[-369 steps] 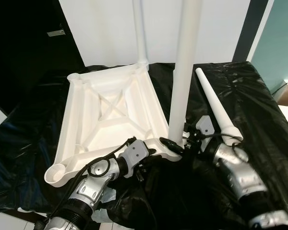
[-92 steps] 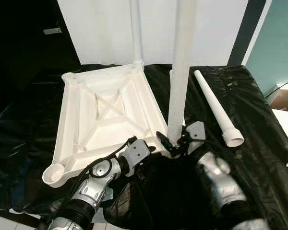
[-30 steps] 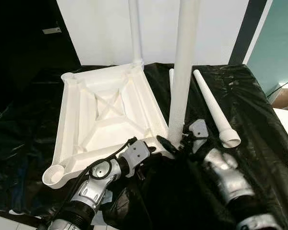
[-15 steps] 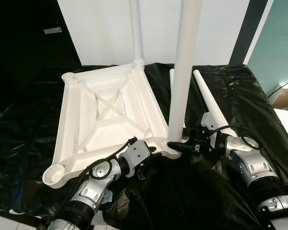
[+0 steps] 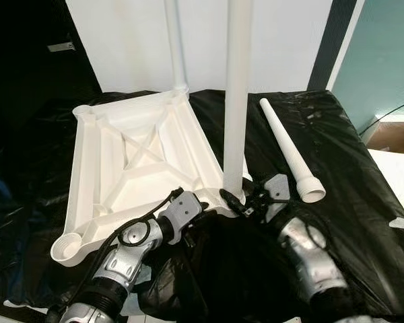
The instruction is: Building children table
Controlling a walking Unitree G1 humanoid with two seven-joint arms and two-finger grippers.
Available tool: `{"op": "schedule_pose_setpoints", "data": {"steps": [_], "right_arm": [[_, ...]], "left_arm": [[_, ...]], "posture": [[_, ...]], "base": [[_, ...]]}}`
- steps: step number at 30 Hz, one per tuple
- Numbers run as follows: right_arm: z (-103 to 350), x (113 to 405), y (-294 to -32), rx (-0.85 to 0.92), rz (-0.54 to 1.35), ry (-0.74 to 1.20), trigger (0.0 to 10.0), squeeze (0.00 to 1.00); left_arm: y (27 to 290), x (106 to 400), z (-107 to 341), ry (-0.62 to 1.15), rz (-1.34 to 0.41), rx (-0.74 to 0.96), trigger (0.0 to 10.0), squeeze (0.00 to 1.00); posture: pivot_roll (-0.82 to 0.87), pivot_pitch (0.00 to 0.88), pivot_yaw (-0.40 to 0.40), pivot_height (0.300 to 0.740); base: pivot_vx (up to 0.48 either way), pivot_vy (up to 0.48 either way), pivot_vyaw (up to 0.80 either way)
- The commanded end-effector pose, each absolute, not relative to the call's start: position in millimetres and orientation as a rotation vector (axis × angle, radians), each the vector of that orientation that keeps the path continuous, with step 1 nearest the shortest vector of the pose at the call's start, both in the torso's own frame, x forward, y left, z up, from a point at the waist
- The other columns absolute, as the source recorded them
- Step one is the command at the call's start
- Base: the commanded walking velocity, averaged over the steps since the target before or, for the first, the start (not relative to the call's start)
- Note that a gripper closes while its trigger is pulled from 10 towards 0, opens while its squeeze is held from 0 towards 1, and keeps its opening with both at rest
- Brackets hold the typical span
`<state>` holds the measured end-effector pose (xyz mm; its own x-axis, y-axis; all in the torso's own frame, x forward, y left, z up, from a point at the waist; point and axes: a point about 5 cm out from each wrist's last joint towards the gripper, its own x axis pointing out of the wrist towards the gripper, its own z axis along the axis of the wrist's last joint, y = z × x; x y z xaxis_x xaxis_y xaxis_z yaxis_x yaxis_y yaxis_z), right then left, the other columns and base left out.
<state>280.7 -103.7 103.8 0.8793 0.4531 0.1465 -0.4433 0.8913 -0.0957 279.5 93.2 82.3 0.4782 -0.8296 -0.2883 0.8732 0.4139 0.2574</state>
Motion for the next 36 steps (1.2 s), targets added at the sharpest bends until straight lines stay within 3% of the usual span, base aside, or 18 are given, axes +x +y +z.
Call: {"op": "schedule_pose_setpoints", "data": {"steps": [1,10,11,12,14,15,16,18,19,20,21,23,26,32,33,36], "right_arm": [[115,293,-136,-0.097,0.198,-0.194,0.0,0.0],[112,293,-136,-0.085,0.162,-0.172,0.0,0.0],[109,291,-132,-0.076,0.231,-0.152,10.0,0.0],[105,290,-126,-0.062,0.318,-0.126,10.0,0.0],[105,290,-126,-0.062,0.318,-0.126,10.0,0.0],[105,289,-124,-0.06,0.385,-0.119,10.0,1.0],[109,291,-121,-0.074,0.525,-0.115,10.0,1.0],[109,291,-121,-0.074,0.525,-0.115,10.0,1.0],[112,292,-120,-0.087,0.614,-0.114,10.0,0.0],[112,292,-120,-0.087,0.614,-0.114,10.0,0.0],[123,298,-125,-0.156,0.802,-0.114,10.0,0.0],[123,298,-125,-0.156,0.802,-0.114,10.0,0.0],[129,308,-139,-0.253,0.948,-0.037,10.0,0.0],[130,311,-145,-0.28,0.99,-0.003,10.0,0.0],[132,313,-148,-0.291,1.026,0.017,0.0,0.0],[137,317,-153,-0.294,1.083,0.047,0.0,0.0]], "left_arm": [[85,251,50,0.266,-1.229,0.401,10.0,0.0],[86,251,50,0.267,-1.233,0.403,10.0,0.0],[87,252,50,0.267,-1.232,0.405,10.0,0.0],[87,252,50,0.268,-1.232,0.406,10.0,0.0],[87,252,50,0.268,-1.232,0.406,10.0,0.0],[88,252,50,0.27,-1.232,0.407,10.0,0.0],[88,252,50,0.271,-1.232,0.407,10.0,0.0],[88,252,50,0.271,-1.232,0.407,10.0,0.0],[88,252,50,0.271,-1.232,0.408,10.0,0.0],[88,252,50,0.271,-1.232,0.408,10.0,0.0],[87,253,50,0.269,-1.234,0.408,10.0,0.0],[87,253,50,0.269,-1.234,0.408,10.0,0.0],[86,253,50,0.267,-1.231,0.408,10.0,0.0],[86,254,50,0.268,-1.228,0.407,10.0,0.0],[86,254,49,0.268,-1.225,0.407,10.0,0.0],[87,254,49,0.266,-1.219,0.409,10.0,0.0]], "posture": [[0.07,0.0,0.046,0.74],[0.07,0.0,0.052,0.74],[0.07,0.0,0.055,0.74],[0.07,0.0,0.056,0.74],[0.07,0.0,0.056,0.74],[0.07,0.0,0.057,0.74],[0.07,0.0,0.057,0.74],[0.07,0.0,0.057,0.74],[0.07,0.0,0.057,0.74],[0.07,0.0,0.057,0.74],[0.06,0.0,0.057,0.74],[0.06,0.0,0.057,0.74],[0.06,0.0,0.053,0.74],[0.06,0.0,0.051,0.74],[0.06,0.0,0.049,0.74],[0.06,0.0,0.046,0.74]], "base": [[0.0,0.0,0.0],[0.0,0.0,0.0],[0.0,0.0,0.0],[0.0,0.0,0.0],[0.0,0.0,0.0],[0.0,0.0,0.0],[0.0,0.0,0.0],[0.0,0.0,0.0],[0.0,0.0,0.0],[0.0,0.0,0.0],[0.0,0.0,0.0],[0.0,0.0,0.0],[0.0,0.0,0.0],[0.0,0.0,0.0],[0.0,0.0,0.0],[0.0,0.0,0.0]]}}
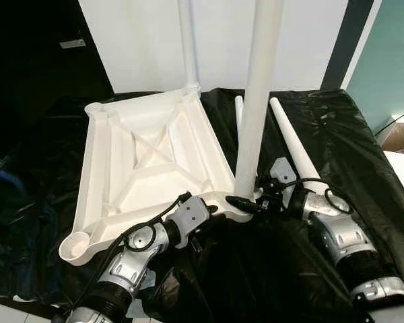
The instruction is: Building children table
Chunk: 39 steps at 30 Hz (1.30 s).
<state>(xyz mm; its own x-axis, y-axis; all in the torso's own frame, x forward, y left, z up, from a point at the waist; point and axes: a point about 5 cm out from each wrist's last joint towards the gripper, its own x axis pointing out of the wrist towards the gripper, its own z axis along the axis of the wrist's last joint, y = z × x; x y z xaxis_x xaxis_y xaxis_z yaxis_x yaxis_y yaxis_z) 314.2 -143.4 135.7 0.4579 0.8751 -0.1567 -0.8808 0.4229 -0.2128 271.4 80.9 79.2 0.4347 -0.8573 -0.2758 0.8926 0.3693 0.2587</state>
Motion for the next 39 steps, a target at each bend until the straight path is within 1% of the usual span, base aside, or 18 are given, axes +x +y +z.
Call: {"op": "schedule_pose_setpoints", "data": {"steps": [1,7,9,10,11,12,14,17,26,27,29,30,31,32,35,36,37,39], "right_arm": [[137,316,-153,-0.287,1.088,0.049,0.0,0.0],[130,310,-137,-0.282,0.957,-0.055,0.0,0.0],[126,307,-133,-0.252,0.84,-0.091,0.0,0.0],[121,305,-133,-0.207,0.691,-0.112,0.0,0.0],[121,305,-133,-0.207,0.691,-0.112,0.0,0.0],[115,302,-135,-0.168,0.532,-0.12,0.0,0.0],[110,297,-138,-0.141,0.424,-0.124,0.0,0.0],[105,291,-142,-0.122,0.322,-0.12,0.0,0.0],[105,289,-136,-0.101,0.227,-0.128,0.0,0.0],[104,289,-131,-0.096,0.26,-0.121,5.5,0.0],[104,289,-131,-0.096,0.26,-0.121,5.5,0.0],[104,289,-127,-0.089,0.296,-0.117,10.0,0.0],[104,289,-127,-0.089,0.296,-0.117,10.0,0.0],[105,290,-124,-0.062,0.359,-0.116,10.0,1.0],[109,293,-121,-0.055,0.498,-0.095,10.0,1.0],[110,294,-122,-0.069,0.57,-0.081,10.0,0.0],[110,294,-122,-0.069,0.57,-0.081,10.0,0.0],[107,294,-124,-0.107,0.715,-0.021,10.0,0.0]], "left_arm": [[86,254,49,0.265,-1.218,0.409,10.0,0.0],[86,254,49,0.264,-1.216,0.409,10.0,0.0],[86,254,49,0.265,-1.216,0.409,10.0,0.0],[86,254,48,0.265,-1.215,0.409,10.0,0.0],[86,254,48,0.265,-1.215,0.409,10.0,0.0],[86,254,48,0.265,-1.215,0.409,10.0,0.0],[86,254,48,0.265,-1.215,0.409,10.0,0.0],[87,252,47,0.27,-1.218,0.407,10.0,0.0],[88,252,47,0.272,-1.221,0.407,10.0,0.0],[87,252,47,0.271,-1.221,0.407,10.0,0.0],[87,252,47,0.271,-1.221,0.407,10.0,0.0],[87,252,47,0.271,-1.219,0.406,10.0,0.0],[87,252,47,0.271,-1.219,0.406,10.0,0.0],[88,252,47,0.271,-1.218,0.405,10.0,0.0],[88,252,46,0.273,-1.217,0.404,10.0,0.0],[88,252,46,0.273,-1.217,0.403,10.0,0.0],[88,252,46,0.273,-1.217,0.403,10.0,0.0],[88,252,46,0.272,-1.217,0.401,10.0,0.0]], "posture": [[0.06,0.0,0.043,0.74],[0.07,0.0,0.044,0.74],[0.07,0.0,0.044,0.74],[0.07,0.0,0.044,0.74],[0.07,0.0,0.044,0.74],[0.08,0.0,0.041,0.74],[0.08,0.0,0.046,0.74],[0.08,0.0,0.046,0.74],[0.08,0.0,0.048,0.74],[0.08,0.0,0.046,0.74],[0.08,0.0,0.046,0.74],[0.08,0.0,0.046,0.74],[0.08,0.0,0.046,0.74],[0.08,0.0,0.046,0.74],[0.08,0.0,0.047,0.74],[0.08,0.0,0.047,0.74],[0.08,0.0,0.047,0.74],[0.08,0.0,0.047,0.74]], "base": [[0.0,0.0,0.0],[0.0,0.0,0.0],[0.0,0.0,0.0],[0.0,0.0,0.0],[0.0,0.0,0.0],[0.0,0.0,0.0],[0.0,0.0,0.0],[0.0,0.0,0.0],[0.0,0.0,0.0],[0.0,0.0,0.0],[0.0,0.0,0.0],[0.0,0.0,0.0],[0.0,0.0,0.0],[0.0,0.0,0.0],[0.0,0.0,0.0],[0.0,0.0,0.0],[0.0,0.0,0.0],[0.0,0.0,0.0]]}}
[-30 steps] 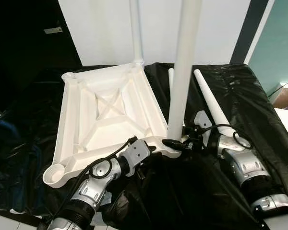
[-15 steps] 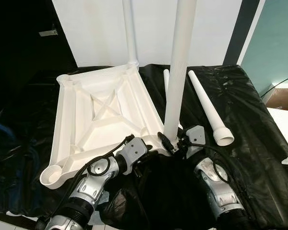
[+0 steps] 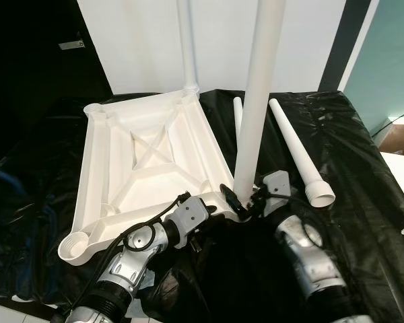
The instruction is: Building children table
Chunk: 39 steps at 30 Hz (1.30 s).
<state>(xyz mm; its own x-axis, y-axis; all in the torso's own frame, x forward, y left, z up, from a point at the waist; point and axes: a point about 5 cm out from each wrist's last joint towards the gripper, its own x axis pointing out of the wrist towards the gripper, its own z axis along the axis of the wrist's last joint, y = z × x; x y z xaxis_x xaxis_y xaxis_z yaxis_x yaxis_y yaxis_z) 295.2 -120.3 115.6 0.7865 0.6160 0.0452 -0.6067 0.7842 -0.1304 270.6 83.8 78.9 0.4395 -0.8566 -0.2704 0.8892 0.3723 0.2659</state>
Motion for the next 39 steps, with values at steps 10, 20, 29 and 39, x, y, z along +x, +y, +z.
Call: {"op": "schedule_pose_setpoints", "data": {"steps": [10,20,29,39], "right_arm": [[112,300,-138,-0.191,0.963,0.058,10.0,0.0],[122,301,-145,-0.2,1.104,0.092,0.0,0.0],[108,291,-132,-0.069,0.714,-0.029,0.0,0.0],[97,283,-145,-0.064,0.202,-0.082,0.0,0.0]], "left_arm": [[86,252,46,0.271,-1.224,0.405,10.0,0.0],[88,250,46,0.272,-1.215,0.4,10.0,0.0],[86,248,45,0.271,-1.214,0.394,10.0,0.0],[85,247,46,0.272,-1.225,0.395,10.0,0.0]], "posture": [[0.06,0.0,0.048,0.74],[0.08,0.0,0.039,0.74],[0.08,0.0,0.033,0.74],[0.07,0.0,0.044,0.74]], "base": [[0.0,0.0,0.0],[0.0,0.0,0.0],[0.0,0.0,0.0],[0.0,0.0,0.0]]}}
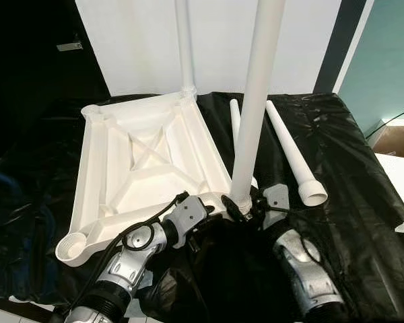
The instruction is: Building children table
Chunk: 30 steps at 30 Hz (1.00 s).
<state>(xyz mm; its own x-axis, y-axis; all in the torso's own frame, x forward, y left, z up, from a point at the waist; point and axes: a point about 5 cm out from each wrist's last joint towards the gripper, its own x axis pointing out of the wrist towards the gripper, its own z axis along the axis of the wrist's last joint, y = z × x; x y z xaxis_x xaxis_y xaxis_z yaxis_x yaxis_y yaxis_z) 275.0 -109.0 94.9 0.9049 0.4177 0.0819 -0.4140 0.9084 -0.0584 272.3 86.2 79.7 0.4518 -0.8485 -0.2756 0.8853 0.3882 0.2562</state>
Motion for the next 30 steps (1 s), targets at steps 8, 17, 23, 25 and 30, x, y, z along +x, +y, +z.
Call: {"op": "schedule_pose_setpoints", "data": {"steps": [8,17,23,25,30], "right_arm": [[98,283,-134,-0.034,0.33,-0.067,10.0,1.0],[113,296,-137,-0.138,0.58,-0.09,10.0,0.0],[124,305,-149,-0.225,0.805,-0.039,10.0,0.0],[125,306,-150,-0.238,0.846,-0.024,10.0,0.0],[129,305,-154,-0.263,0.974,0.018,0.0,0.0]], "left_arm": [[84,247,46,0.271,-1.229,0.397,10.0,0.0],[83,249,46,0.271,-1.224,0.393,10.0,0.0],[83,250,46,0.272,-1.226,0.396,10.0,0.0],[83,251,46,0.272,-1.226,0.397,10.0,0.0],[84,251,46,0.273,-1.227,0.403,10.0,0.0]], "posture": [[0.07,0.0,0.042,0.74],[0.06,0.0,0.039,0.74],[0.05,0.0,0.045,0.74],[0.05,0.0,0.045,0.74],[0.05,0.0,0.05,0.74]], "base": [[0.0,0.0,0.0],[0.0,0.0,0.0],[0.0,0.0,0.0],[0.0,0.0,0.0],[0.0,0.0,0.0]]}}
